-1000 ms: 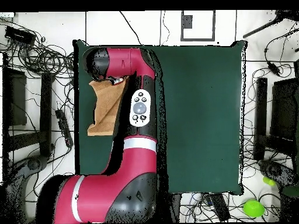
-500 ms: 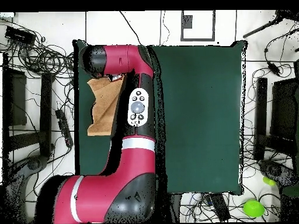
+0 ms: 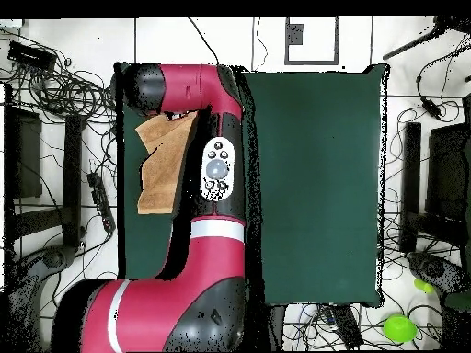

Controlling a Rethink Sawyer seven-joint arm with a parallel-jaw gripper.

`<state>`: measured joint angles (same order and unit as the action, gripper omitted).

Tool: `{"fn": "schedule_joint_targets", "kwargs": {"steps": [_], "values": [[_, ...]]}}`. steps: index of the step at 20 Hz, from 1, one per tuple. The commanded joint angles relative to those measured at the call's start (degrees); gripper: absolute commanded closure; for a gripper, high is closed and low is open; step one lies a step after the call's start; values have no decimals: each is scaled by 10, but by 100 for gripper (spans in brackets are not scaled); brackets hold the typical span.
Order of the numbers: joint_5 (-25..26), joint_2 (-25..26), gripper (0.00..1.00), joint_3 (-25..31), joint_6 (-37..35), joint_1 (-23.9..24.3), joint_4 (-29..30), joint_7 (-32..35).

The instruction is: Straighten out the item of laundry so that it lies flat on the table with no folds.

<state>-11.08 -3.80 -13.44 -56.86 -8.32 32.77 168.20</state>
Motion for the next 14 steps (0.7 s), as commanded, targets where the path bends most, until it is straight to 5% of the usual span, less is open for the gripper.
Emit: {"fn": "schedule_joint_targets", "kwargs": {"steps": [1, 6, 14], "values": [[-38, -60, 0, 24, -15, -22, 57, 132], [-1, -93, 0, 5, -96, -21, 111, 30], [75, -96, 0, 0, -128, -7, 169, -110]]}}
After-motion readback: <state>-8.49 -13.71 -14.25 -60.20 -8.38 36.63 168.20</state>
